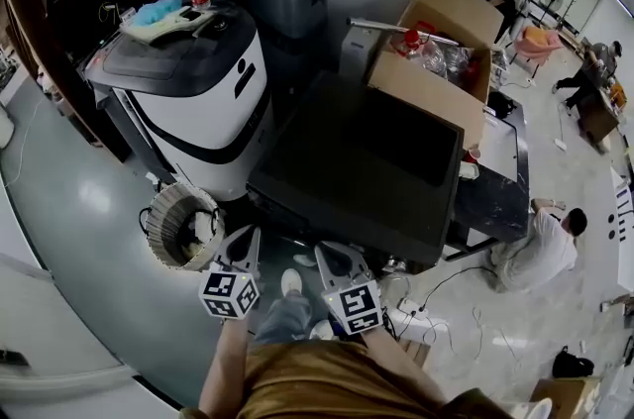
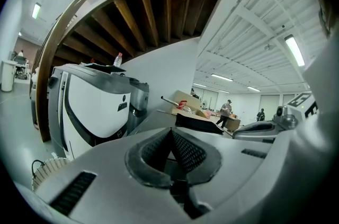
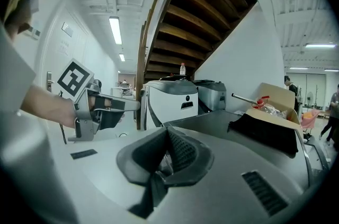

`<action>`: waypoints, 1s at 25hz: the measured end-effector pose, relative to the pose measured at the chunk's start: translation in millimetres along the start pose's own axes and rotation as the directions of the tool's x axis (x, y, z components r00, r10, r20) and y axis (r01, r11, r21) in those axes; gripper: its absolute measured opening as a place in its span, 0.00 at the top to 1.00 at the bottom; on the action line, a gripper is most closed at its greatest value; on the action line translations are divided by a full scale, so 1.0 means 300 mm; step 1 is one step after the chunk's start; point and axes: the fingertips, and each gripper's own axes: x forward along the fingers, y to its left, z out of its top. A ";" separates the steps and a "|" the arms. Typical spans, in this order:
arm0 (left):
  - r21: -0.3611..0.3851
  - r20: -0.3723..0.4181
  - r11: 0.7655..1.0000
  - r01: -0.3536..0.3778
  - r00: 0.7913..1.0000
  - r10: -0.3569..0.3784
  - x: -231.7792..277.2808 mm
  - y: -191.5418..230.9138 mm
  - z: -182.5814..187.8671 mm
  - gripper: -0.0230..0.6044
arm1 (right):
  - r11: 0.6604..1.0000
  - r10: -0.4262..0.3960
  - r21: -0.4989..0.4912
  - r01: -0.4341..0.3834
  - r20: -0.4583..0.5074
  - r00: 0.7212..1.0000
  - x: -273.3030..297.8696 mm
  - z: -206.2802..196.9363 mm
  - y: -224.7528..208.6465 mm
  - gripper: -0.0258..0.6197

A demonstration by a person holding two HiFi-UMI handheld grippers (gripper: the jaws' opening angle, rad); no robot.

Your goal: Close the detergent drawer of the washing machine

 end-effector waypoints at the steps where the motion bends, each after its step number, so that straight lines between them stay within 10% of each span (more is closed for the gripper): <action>1: -0.001 0.001 1.000 0.000 1.000 0.000 -0.003 0.001 0.000 0.93 | 1.000 -0.007 0.003 0.007 0.002 1.000 -0.003 0.004 -0.005 0.94; 25: -0.020 0.006 0.999 -0.045 0.999 0.046 -0.065 0.013 -0.015 0.93 | 1.000 -0.018 0.013 0.019 -0.010 1.000 -0.045 -0.006 -0.002 0.94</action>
